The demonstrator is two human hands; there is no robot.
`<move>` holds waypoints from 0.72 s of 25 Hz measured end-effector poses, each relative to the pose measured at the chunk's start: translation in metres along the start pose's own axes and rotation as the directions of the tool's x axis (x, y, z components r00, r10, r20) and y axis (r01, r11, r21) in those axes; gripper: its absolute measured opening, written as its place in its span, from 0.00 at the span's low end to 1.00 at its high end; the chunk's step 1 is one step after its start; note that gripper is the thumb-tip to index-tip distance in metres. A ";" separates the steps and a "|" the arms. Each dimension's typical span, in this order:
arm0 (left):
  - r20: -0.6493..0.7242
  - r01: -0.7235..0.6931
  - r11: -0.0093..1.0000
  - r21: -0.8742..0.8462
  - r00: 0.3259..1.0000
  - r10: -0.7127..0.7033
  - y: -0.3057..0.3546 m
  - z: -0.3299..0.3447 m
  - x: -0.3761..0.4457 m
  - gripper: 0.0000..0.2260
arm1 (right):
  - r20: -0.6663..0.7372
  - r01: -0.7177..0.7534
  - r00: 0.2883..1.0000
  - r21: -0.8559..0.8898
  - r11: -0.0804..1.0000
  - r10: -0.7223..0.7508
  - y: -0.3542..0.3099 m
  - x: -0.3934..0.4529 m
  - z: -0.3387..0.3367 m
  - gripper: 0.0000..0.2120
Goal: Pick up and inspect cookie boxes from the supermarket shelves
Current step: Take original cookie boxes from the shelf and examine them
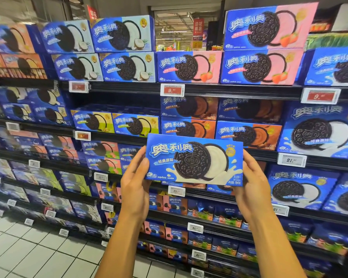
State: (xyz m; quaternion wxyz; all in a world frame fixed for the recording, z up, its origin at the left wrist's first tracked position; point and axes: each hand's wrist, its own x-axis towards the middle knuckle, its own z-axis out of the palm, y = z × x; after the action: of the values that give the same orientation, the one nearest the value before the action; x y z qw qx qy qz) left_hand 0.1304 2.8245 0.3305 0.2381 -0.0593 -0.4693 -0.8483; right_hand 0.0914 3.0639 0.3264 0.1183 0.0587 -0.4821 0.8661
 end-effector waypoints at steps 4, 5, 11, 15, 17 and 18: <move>0.090 -0.001 1.000 0.004 0.996 0.001 0.006 0.006 -0.002 0.17 | 0.063 -0.040 0.997 -0.023 0.999 0.042 0.005 0.005 -0.005 0.17; 0.122 0.008 1.000 -0.002 0.992 -0.008 0.006 0.008 -0.003 0.16 | 0.061 -0.048 0.997 -0.070 0.996 0.052 0.007 0.008 -0.005 0.17; 0.254 -0.073 0.988 0.134 0.966 0.037 0.006 0.029 -0.018 0.18 | 0.009 -0.145 0.989 -0.131 0.981 0.147 0.027 0.029 -0.010 0.16; 0.290 -0.094 0.982 0.162 0.956 0.043 0.010 0.044 -0.026 0.23 | 0.003 -0.222 0.975 -0.082 0.972 0.223 0.040 0.037 -0.010 0.15; 0.289 -0.107 0.978 0.177 0.956 0.052 0.012 0.047 -0.027 0.23 | 0.022 -0.240 0.970 -0.056 0.969 0.241 0.043 0.037 -0.011 0.16; 0.299 -0.116 0.976 0.185 0.952 0.056 0.013 0.047 -0.027 0.23 | 0.029 -0.243 0.969 -0.056 0.968 0.245 0.045 0.037 -0.011 0.16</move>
State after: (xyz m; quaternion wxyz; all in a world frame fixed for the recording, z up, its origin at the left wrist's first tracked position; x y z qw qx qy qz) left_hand 0.1543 2.8672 0.3574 0.2078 -0.1802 -0.5791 -0.7674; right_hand 0.0443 3.0564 0.2918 0.0038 0.0115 -0.5100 0.8601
